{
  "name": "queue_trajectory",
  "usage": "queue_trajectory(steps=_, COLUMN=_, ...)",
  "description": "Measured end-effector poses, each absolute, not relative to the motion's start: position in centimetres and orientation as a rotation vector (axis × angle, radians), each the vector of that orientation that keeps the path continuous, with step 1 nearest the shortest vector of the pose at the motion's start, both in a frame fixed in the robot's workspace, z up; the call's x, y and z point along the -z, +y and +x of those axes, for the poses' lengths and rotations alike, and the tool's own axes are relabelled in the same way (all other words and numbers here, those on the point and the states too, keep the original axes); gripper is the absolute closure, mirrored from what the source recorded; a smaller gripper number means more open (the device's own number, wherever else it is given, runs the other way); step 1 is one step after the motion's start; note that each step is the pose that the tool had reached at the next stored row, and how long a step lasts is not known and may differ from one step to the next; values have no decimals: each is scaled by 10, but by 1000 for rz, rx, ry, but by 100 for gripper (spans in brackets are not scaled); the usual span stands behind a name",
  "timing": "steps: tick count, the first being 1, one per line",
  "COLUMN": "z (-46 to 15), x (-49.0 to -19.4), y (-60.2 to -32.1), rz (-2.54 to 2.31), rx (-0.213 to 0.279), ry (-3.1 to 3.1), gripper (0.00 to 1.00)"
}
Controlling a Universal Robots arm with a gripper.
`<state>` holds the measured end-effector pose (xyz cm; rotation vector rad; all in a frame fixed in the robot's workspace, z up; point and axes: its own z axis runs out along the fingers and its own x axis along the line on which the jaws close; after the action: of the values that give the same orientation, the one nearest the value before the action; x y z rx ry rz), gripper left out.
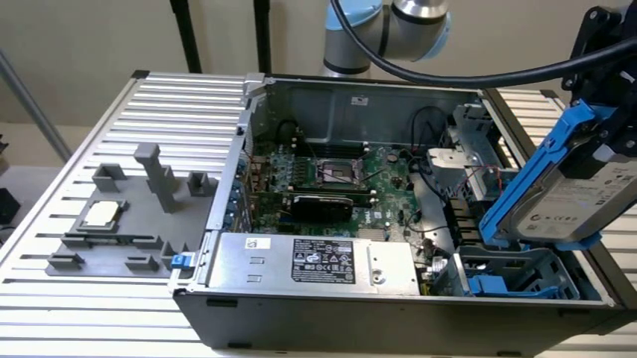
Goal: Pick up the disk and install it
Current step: 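Insert the disk into the insertion slot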
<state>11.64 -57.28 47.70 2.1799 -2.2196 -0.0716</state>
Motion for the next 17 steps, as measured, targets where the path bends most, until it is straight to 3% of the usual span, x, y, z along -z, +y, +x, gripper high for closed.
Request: queue_trajectory(steps=17, z=108, x=-454, y=-573, rz=2169, rx=27, ry=-2211, gripper=68)
